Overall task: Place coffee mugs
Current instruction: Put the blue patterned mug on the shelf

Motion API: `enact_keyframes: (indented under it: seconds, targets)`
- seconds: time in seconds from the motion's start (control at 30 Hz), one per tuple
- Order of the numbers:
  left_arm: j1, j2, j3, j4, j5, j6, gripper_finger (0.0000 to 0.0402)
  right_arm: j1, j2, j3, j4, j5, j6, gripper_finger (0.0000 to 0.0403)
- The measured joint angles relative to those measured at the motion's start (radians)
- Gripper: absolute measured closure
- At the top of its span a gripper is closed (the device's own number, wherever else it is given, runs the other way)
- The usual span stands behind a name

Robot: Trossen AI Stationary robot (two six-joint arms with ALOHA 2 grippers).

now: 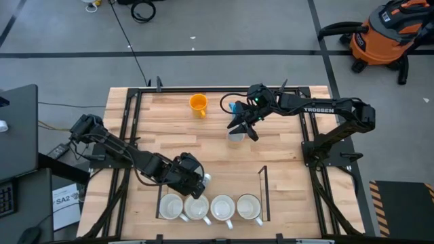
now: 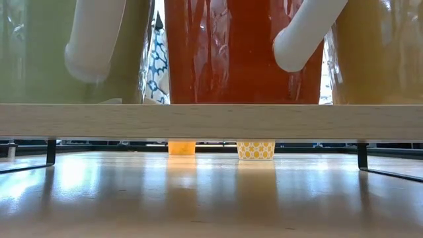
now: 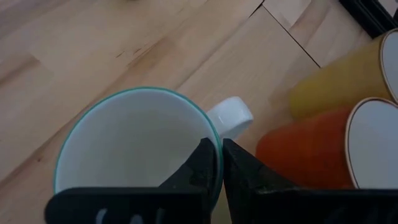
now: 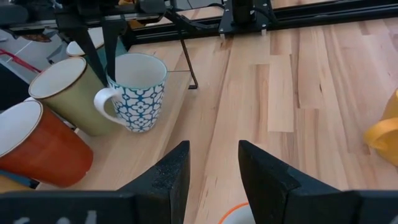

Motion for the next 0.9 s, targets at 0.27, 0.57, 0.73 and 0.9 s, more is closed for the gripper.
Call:
enact_keyframes:
  seconds: [0.27, 0.57, 0.73, 0.9]
  targets:
    - [-0.001, 0.002, -0.001, 0.006, 0.005, 0.0, 0.0366, 0.001, 0.0, 0.0, 0.0, 0.0, -0.001, 0.0261]
    - [-0.005, 0.003, -0.003, 0.027, 0.028, 0.002, 0.0363, 0.001, 0.0, 0.0, 0.0, 0.0, -0.001, 0.0261]
    - [-0.005, 0.004, -0.004, 0.043, 0.05, 0.001, 0.0354, 0.001, 0.0, 0.0, -0.001, 0.0, -0.001, 0.0262]
    - [-0.005, 0.005, -0.005, 0.044, 0.103, 0.0, 0.0327, 0.001, 0.0, 0.0, 0.0, 0.0, -0.002, 0.0261]
